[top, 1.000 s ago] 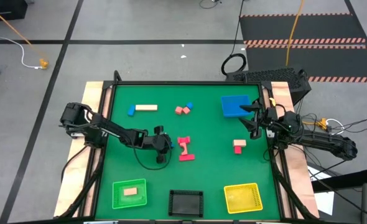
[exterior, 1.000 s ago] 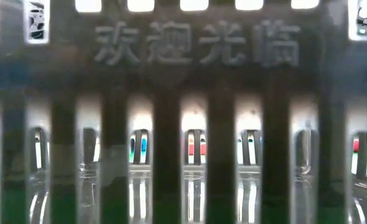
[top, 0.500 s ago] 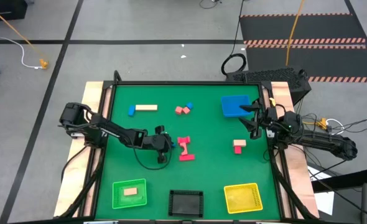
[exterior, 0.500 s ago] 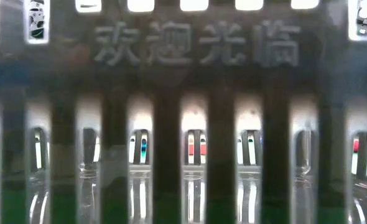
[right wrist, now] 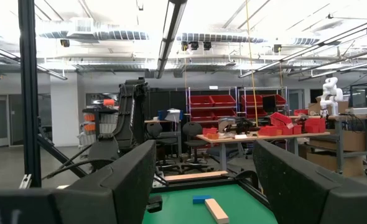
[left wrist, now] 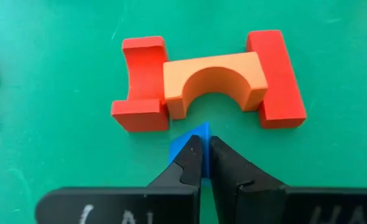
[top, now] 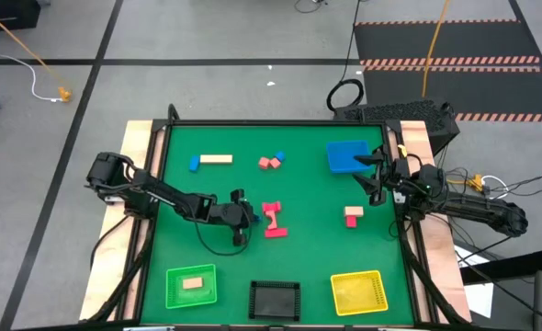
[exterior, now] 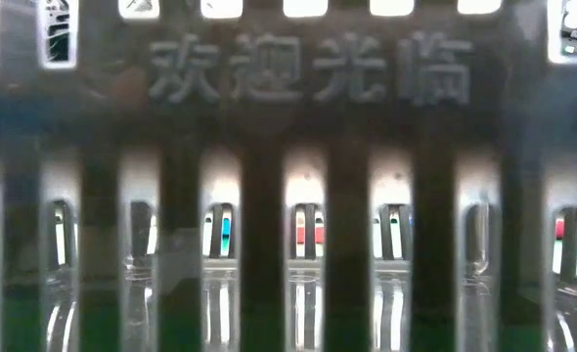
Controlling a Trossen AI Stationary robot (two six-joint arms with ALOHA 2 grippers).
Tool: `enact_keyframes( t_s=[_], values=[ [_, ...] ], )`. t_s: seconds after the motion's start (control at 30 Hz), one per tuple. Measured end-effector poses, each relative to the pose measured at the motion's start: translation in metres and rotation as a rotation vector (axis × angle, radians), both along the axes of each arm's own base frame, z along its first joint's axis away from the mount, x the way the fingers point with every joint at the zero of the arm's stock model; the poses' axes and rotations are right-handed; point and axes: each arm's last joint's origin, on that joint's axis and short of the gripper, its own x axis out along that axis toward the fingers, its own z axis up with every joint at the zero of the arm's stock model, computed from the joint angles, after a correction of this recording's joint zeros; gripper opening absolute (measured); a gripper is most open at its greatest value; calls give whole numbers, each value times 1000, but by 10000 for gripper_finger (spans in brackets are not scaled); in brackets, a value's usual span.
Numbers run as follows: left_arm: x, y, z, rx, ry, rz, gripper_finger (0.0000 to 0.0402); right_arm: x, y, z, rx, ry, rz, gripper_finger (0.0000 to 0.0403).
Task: Sort & place blocks by color
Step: Put the blue block into the black bin
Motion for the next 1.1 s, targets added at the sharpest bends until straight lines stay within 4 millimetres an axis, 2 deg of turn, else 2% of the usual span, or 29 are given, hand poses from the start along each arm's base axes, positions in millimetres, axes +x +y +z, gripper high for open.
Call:
enact_keyframes(
  t_s=[0.3,0.63,0.97,1.1],
  values=[
    [-1,-4,-1,-62,5,37,50,0,0,0,0,-1,0,258],
    [-5,-18,-2,-201,3,147,92,0,0,0,0,0,-1,258],
    [-8,-22,-4,-298,8,234,189,0,0,0,0,-1,0,258],
    [-7,-21,7,-385,-55,324,224,0,0,0,0,-1,-1,258]
  ],
)
